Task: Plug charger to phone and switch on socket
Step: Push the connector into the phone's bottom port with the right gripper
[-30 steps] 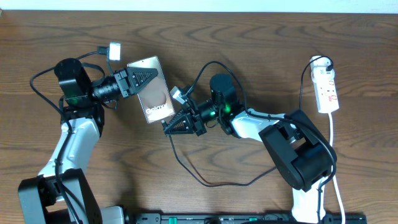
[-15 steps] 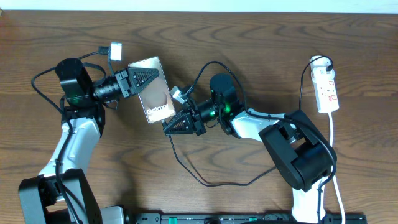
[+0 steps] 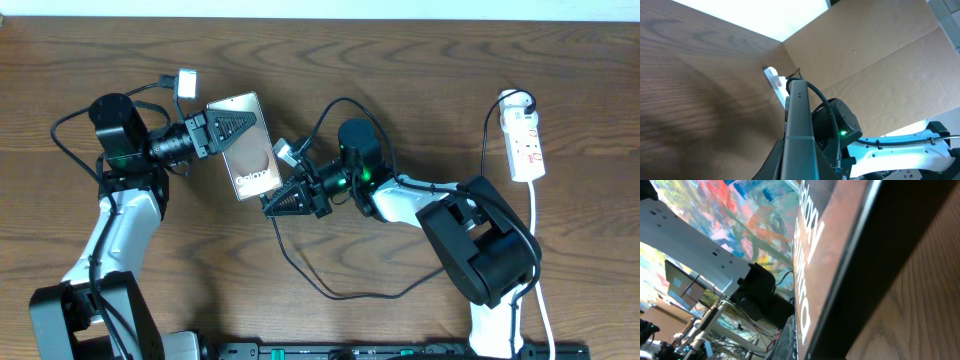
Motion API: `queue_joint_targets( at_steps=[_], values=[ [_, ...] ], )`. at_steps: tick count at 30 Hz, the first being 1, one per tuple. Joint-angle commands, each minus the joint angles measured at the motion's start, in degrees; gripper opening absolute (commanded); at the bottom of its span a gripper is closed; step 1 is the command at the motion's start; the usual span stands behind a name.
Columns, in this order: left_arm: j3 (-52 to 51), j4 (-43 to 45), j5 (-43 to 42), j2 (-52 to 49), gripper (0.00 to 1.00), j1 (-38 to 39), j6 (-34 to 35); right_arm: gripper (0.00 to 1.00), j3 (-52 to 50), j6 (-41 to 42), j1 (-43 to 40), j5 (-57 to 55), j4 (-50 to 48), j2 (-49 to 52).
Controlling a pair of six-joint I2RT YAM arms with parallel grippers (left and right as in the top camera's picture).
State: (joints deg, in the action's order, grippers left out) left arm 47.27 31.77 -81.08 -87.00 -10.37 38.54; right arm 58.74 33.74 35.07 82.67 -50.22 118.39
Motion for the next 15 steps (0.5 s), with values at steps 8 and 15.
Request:
queue_joint_targets(
  at_steps=[8, 15],
  values=[
    [-0.17, 0.46, -2.51, 0.15, 0.07, 0.22, -1.05, 0.01, 0.15, 1.55, -0.17, -0.44, -0.39, -0.07],
    [-0.17, 0.46, -2.49, 0.15, 0.07, 0.22, -2.12, 0.01, 0.15, 8.09, -0.17, -4.02, -1.64, -0.07]
  ],
)
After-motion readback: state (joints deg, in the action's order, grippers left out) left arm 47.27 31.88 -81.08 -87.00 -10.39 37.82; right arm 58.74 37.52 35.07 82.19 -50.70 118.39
